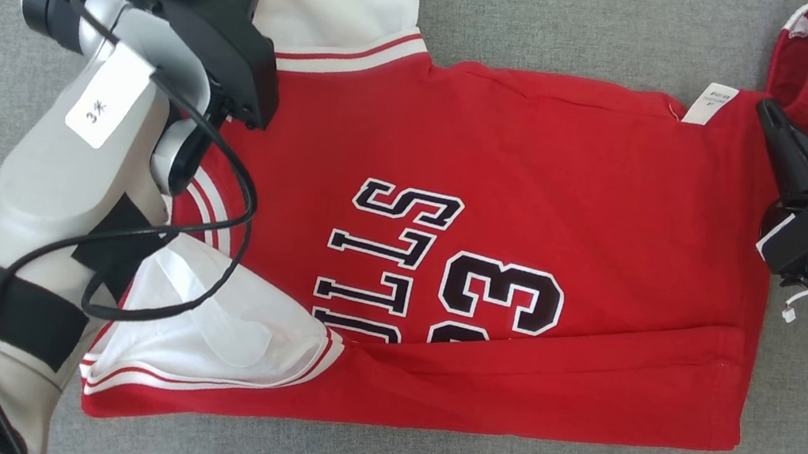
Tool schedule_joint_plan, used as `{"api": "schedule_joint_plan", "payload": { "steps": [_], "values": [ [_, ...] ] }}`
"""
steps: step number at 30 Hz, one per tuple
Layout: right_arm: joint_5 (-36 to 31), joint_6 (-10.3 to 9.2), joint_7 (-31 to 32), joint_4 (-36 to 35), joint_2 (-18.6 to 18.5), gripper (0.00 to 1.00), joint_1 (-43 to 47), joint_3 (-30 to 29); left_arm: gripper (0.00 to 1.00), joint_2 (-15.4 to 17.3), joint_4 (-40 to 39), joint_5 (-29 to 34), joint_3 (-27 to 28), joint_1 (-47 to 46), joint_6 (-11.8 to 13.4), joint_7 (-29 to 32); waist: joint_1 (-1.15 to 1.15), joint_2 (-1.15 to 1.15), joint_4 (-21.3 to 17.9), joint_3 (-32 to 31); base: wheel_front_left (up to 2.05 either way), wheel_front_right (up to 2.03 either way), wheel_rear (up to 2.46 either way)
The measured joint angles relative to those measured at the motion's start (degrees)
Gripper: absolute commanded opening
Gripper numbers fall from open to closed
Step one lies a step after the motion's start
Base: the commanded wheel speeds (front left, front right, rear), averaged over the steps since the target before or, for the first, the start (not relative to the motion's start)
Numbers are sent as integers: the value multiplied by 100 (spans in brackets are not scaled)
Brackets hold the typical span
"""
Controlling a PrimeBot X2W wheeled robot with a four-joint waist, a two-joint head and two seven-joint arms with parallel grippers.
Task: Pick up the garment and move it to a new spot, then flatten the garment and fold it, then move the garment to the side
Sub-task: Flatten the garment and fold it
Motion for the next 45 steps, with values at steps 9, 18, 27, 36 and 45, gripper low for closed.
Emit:
{"api": "schedule_joint_plan", "payload": {
  "steps": [9, 18, 27, 36, 45],
  "values": [
    [-108, 16, -189, -101, -77, 95, 264, 108, 0, 62, -65, 1, -1, 69, 1, -47, 0, 0, -56, -67, 0, 0, 0],
    [-101, 16, -229, 7, -98, 100, 265, 99, 0, 65, -200, 1, -14, 121, 10, -46, 0, 0, -62, -36, 0, 0, 0],
    [104, 16, -26, 292, -120, 96, 216, 62, 0, 22, -274, 2, -63, 151, 49, -20, 0, 0, 37, 45, 0, 0, 0],
    [111, 18, 154, 478, -70, 47, -113, 158, 0, 24, -305, 7, -71, 151, 51, 13, 0, 0, 132, 99, 0, 0, 0],
    [131, 18, 110, 408, -24, 0, -224, 365, 0, 49, -290, 7, -74, 179, 49, 9, 0, 0, 151, 20, 0, 0, 0]
  ]
}}
